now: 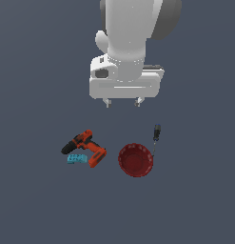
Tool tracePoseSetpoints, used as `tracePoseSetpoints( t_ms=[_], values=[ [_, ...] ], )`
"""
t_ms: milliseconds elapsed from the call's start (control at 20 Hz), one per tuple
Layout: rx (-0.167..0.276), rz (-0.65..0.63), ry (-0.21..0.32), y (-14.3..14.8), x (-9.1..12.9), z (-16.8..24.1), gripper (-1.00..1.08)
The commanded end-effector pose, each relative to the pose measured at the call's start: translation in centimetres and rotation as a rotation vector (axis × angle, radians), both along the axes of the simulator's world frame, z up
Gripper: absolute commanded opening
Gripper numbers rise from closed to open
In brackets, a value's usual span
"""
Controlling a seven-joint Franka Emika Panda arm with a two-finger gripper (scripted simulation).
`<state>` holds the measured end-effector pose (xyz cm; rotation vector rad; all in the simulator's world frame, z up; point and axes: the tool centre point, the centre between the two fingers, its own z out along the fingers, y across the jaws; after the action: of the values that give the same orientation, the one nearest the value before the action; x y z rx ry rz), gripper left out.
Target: Pick up a designated object from a clutter of objects.
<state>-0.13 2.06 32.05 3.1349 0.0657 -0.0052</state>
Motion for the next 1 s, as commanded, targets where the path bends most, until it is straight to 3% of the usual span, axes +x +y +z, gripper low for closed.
tracePoseSetpoints(
  t_ms=[0,400,950],
  values=[
    [0.000,0.000,0.000,0.0,0.0,0.0,0.68],
    [-0.013,-0.008,0.005,-0.3,0.2,-0.1,0.68],
    [0.005,-0.057,-0.016,-1.0,1.6,-2.4,0.68]
  ],
)
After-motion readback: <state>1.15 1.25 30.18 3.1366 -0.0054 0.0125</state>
